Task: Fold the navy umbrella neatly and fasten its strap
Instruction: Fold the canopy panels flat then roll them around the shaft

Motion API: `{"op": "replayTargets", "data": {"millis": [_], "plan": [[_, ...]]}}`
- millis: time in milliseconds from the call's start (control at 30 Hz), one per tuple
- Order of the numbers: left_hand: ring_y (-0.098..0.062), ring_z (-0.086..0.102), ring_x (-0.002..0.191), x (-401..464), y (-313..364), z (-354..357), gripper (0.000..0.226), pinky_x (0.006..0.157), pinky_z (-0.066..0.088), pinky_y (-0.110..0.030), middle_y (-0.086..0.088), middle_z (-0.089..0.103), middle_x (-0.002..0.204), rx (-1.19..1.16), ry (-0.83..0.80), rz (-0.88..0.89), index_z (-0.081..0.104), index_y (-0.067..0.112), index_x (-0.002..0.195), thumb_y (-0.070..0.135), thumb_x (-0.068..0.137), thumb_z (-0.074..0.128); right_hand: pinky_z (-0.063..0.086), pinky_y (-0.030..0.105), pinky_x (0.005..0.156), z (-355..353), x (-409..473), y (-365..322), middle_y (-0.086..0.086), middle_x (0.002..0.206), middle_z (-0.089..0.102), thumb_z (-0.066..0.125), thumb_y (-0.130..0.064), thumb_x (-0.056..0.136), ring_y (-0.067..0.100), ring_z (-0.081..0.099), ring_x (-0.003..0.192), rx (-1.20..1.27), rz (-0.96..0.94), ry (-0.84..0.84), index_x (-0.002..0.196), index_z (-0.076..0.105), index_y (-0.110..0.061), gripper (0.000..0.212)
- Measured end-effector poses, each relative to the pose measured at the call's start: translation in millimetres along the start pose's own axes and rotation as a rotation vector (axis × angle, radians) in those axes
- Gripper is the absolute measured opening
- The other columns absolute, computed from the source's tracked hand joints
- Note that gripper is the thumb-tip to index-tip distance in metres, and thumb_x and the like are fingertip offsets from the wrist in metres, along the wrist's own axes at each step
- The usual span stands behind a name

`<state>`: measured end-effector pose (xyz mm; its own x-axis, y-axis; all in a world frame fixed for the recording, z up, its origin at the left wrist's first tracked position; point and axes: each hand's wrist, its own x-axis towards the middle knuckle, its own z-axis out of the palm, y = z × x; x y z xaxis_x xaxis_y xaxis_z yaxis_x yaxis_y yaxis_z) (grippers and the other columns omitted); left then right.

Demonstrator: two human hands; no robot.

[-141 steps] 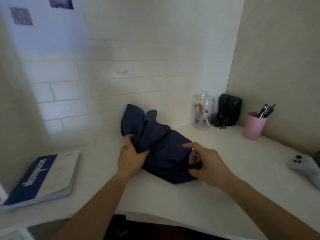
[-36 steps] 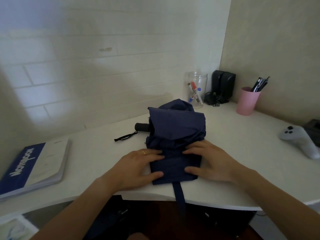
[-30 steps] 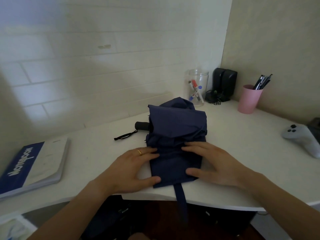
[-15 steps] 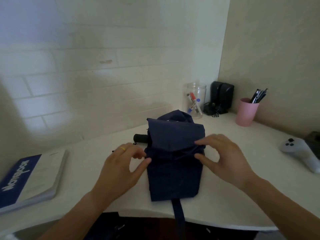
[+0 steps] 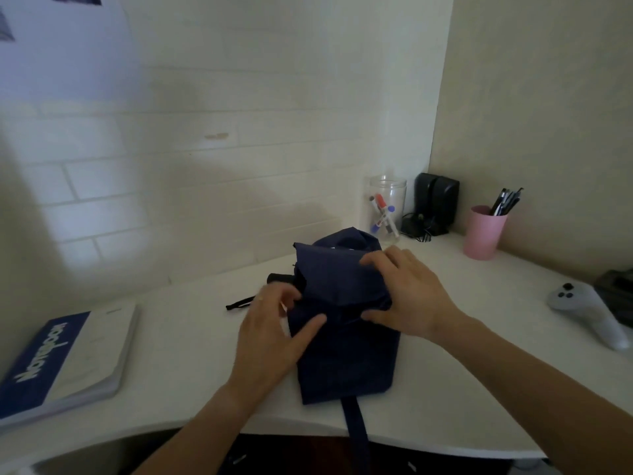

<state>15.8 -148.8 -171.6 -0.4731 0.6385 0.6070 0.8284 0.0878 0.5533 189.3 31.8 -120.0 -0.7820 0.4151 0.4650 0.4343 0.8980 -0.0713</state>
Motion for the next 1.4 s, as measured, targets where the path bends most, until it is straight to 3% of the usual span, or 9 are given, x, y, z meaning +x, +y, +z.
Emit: {"op": "replayTargets", "data": {"millis": [100, 300, 467, 567, 667, 800, 900, 1133, 1400], "plan": [[-0.013, 0.059, 0.112, 33, 7, 6, 0.096, 0.096, 0.052, -0.033, 0.009, 0.06, 0.12, -0.138, -0.066, -0.338, 0.046, 0.022, 0.14, 0.057, 0.063, 0.09, 0.044, 0.03, 0.077, 9, 11, -1, -0.003, 0.11, 0.058, 0.072, -0.029, 0.078, 0.024, 0.055, 0.102, -0.018, 0.017, 0.07, 0.104, 0.067, -0.026, 0.026], [-0.026, 0.078, 0.087, 67, 3, 6, 0.056, 0.085, 0.063, -0.051, -0.006, 0.081, 0.087, -0.425, -0.172, -0.444, 0.079, 0.018, 0.094, 0.055, 0.053, 0.09, 0.054, 0.033, 0.083, -32, 66, -1, -0.015, 0.082, 0.062, 0.068, -0.03, 0.087, 0.021, 0.065, 0.093, 0.336, 0.221, 0.309, 0.094, 0.076, -0.023, 0.012], [-0.023, 0.073, 0.087, 73, 13, 0, 0.021, 0.079, 0.059, -0.037, -0.007, 0.08, 0.091, -0.638, -0.055, -0.471, 0.077, 0.005, 0.092, 0.027, 0.091, 0.076, 0.056, 0.038, 0.075, -41, 72, 10, -0.002, 0.089, 0.068, 0.062, -0.05, 0.088, 0.019, 0.066, 0.083, 0.43, 0.63, 0.524, 0.092, 0.062, -0.017, 0.033], [-0.017, 0.071, 0.086, 71, 17, -6, 0.022, 0.076, 0.056, -0.034, -0.002, 0.077, 0.091, -0.71, -0.066, -0.479, 0.071, 0.01, 0.095, 0.031, 0.099, 0.065, 0.057, 0.033, 0.08, -30, 41, 14, -0.007, 0.086, 0.074, 0.069, -0.059, 0.078, 0.013, 0.07, 0.084, 0.685, 0.556, 0.27, 0.09, 0.071, -0.023, 0.039], [-0.013, 0.068, 0.083, 68, 24, -9, 0.023, 0.067, 0.053, -0.026, 0.001, 0.074, 0.092, -0.73, -0.062, -0.468, 0.066, 0.015, 0.097, 0.036, 0.103, 0.057, 0.053, 0.027, 0.087, -15, 6, 9, -0.016, 0.112, 0.065, 0.085, -0.06, 0.06, 0.008, 0.065, 0.098, 0.662, 0.402, -0.053, 0.128, 0.056, -0.037, 0.077], [-0.016, 0.066, 0.091, 60, 31, -11, 0.025, 0.077, 0.055, -0.034, -0.003, 0.074, 0.103, -0.805, -0.059, -0.509, 0.064, 0.016, 0.1, 0.04, 0.103, 0.056, 0.058, 0.03, 0.077, 1, -10, 11, -0.003, 0.09, 0.073, 0.092, -0.028, 0.066, 0.014, 0.07, 0.079, 0.867, 0.526, -0.043, 0.131, 0.045, -0.045, 0.082], [-0.021, 0.072, 0.101, 52, 34, -19, 0.023, 0.089, 0.058, -0.04, -0.003, 0.078, 0.111, -0.9, -0.077, -0.588, 0.069, 0.016, 0.11, 0.036, 0.099, 0.064, 0.056, 0.024, 0.063, -2, -16, 10, 0.014, 0.078, 0.075, 0.084, 0.005, 0.07, 0.018, 0.069, 0.068, 1.141, 0.579, 0.025, 0.128, 0.057, -0.016, 0.068], [-0.031, 0.069, 0.111, 20, 17, -44, 0.031, 0.099, 0.05, -0.048, -0.016, 0.074, 0.125, -1.089, -0.235, -0.749, 0.077, 0.013, 0.117, 0.031, 0.097, 0.063, 0.055, 0.038, 0.077, -21, -51, 11, 0.014, 0.098, 0.075, 0.085, 0.0, 0.072, 0.022, 0.068, 0.082, 1.152, 0.465, -0.093, 0.116, 0.061, -0.019, 0.053], [-0.028, 0.076, 0.102, 7, 53, -38, 0.031, 0.09, 0.054, -0.042, -0.011, 0.077, 0.12, -1.22, -0.507, -0.81, 0.081, 0.015, 0.109, 0.033, 0.09, 0.065, 0.05, 0.02, 0.056, -4, -49, -20, 0.023, 0.095, 0.072, 0.081, 0.008, 0.073, 0.02, 0.068, 0.071, 1.261, 0.539, -0.177, 0.127, 0.052, -0.019, 0.067]]}}
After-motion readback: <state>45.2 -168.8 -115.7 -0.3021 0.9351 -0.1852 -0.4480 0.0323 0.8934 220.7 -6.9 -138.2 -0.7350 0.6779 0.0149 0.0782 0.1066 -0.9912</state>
